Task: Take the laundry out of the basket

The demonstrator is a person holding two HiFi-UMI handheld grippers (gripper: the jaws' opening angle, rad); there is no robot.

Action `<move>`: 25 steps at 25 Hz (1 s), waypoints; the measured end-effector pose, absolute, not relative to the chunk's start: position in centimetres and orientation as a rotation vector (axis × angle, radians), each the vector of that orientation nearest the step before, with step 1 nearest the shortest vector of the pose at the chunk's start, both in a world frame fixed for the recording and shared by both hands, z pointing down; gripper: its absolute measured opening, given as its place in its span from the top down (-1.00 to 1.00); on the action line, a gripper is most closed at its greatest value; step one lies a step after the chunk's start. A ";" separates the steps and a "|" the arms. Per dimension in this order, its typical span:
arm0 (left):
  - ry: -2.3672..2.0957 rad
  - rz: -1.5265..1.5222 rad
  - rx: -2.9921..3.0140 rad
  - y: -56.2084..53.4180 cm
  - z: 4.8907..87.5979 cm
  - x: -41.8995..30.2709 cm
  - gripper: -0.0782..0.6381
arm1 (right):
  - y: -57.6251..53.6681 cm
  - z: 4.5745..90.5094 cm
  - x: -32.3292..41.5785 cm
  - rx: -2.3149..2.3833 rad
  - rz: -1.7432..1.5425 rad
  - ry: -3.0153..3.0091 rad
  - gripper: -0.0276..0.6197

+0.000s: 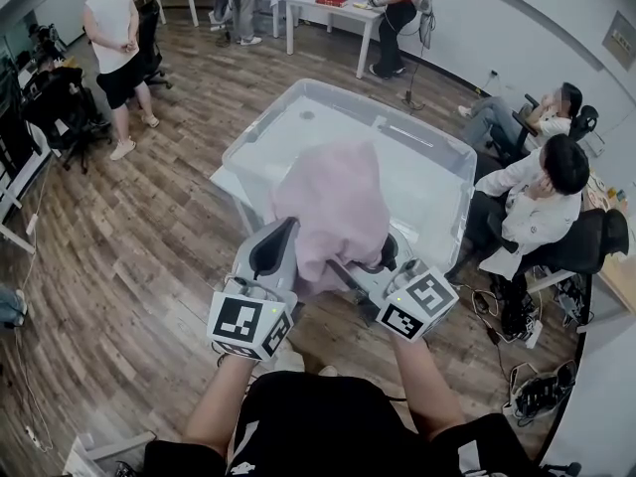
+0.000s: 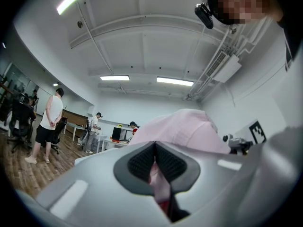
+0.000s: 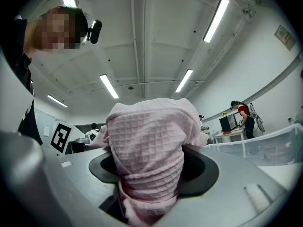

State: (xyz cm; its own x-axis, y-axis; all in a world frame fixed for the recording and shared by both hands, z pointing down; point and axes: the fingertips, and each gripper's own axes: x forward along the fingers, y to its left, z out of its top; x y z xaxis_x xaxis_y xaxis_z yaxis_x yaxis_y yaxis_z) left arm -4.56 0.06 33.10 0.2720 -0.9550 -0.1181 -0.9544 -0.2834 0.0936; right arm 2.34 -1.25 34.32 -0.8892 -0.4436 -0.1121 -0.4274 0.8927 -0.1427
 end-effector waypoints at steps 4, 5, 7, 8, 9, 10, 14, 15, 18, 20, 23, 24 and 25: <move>-1.888 -0.237 2.494 0.2 33.2 -4.6 0.78 | -1.1 34.4 2.3 -0.667 -0.176 2.922 -0.06; -1.890 -0.238 2.494 0.3 33.2 -4.6 0.77 | -1.0 34.4 2.3 -0.665 -0.174 2.922 -0.06; -1.895 -0.238 2.495 0.6 33.3 -4.7 0.78 | -0.7 34.5 2.2 -0.659 -0.170 2.923 -0.06; -1.898 -0.237 2.495 0.7 33.3 -4.6 0.78 | -0.6 34.5 2.2 -0.656 -0.170 2.923 -0.06; -1.900 -0.235 2.494 0.7 33.4 -4.6 0.78 | -0.6 34.5 2.3 -0.654 -0.171 2.923 -0.06; -1.902 -0.232 2.494 0.7 33.4 -4.6 0.78 | -0.6 34.5 2.3 -0.653 -0.171 2.923 -0.06; -1.905 -0.223 2.496 0.5 33.2 -4.4 0.78 | -0.9 34.4 2.4 -0.653 -0.171 2.921 -0.06; -1.906 -0.223 2.496 0.4 33.3 -4.4 0.78 | -0.9 34.5 2.4 -0.652 -0.171 2.920 -0.06; -1.910 -0.225 2.496 0.3 33.4 -4.4 0.78 | -1.0 34.6 2.4 -0.653 -0.167 2.919 -0.05; -1.910 -0.226 2.496 0.3 33.4 -4.4 0.78 | -1.0 34.6 2.4 -0.655 -0.166 2.920 -0.05; -1.908 -0.226 2.496 0.4 33.2 -4.4 0.78 | -0.9 34.4 2.5 -0.658 -0.172 2.918 -0.05; -1.907 -0.226 2.496 0.4 33.2 -4.4 0.78 | -0.9 34.4 2.5 -0.658 -0.173 2.918 -0.05; -1.908 -0.227 2.496 0.4 33.1 -4.4 0.78 | -0.9 34.3 2.4 -0.657 -0.174 2.918 -0.05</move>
State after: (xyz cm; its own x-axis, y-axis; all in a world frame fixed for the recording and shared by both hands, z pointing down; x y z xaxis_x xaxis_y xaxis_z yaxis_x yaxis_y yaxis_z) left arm -4.39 0.37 33.12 0.2559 -0.9594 -0.1189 -0.9605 -0.2662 0.0811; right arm 2.45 -0.92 34.32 -0.8936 -0.4336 -0.1160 -0.4168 0.8975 -0.1441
